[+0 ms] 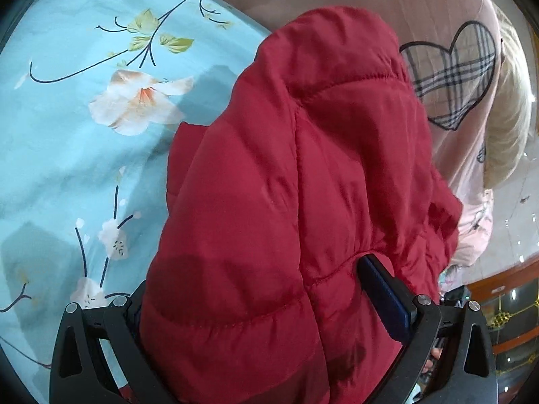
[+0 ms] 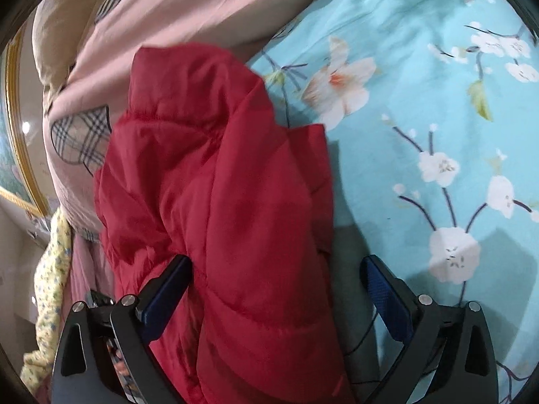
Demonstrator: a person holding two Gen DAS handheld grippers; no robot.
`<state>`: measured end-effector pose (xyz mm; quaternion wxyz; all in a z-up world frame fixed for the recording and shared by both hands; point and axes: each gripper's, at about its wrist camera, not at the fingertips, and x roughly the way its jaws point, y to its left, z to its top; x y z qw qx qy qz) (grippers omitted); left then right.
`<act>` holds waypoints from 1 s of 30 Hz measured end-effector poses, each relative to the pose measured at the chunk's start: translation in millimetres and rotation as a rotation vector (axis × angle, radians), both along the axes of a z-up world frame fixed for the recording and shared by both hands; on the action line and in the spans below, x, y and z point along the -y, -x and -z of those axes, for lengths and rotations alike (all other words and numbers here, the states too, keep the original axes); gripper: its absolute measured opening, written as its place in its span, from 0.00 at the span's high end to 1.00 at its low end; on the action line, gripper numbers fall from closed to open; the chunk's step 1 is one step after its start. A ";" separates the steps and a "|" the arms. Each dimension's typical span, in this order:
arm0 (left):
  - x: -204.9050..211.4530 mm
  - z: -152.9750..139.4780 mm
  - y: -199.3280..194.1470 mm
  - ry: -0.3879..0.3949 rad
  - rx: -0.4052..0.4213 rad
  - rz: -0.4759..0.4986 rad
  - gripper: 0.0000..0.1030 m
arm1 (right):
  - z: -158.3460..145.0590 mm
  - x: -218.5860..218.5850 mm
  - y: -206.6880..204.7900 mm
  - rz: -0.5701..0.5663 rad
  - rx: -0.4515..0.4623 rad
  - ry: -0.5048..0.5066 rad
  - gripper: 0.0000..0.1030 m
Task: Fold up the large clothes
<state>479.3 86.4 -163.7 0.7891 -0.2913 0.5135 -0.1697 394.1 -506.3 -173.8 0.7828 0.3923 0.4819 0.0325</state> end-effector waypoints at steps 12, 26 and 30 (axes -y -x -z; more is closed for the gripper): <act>18.8 -16.9 8.9 -0.083 0.092 0.065 0.45 | -4.0 -32.4 -8.4 -0.052 0.032 -0.031 0.44; 13.2 -82.7 90.7 -0.039 0.188 0.101 0.59 | -64.9 -59.3 45.5 -0.135 0.087 -0.042 0.63; 2.3 -84.0 131.3 -0.022 0.180 0.110 0.59 | -74.2 -72.6 85.6 -0.158 0.076 -0.070 0.63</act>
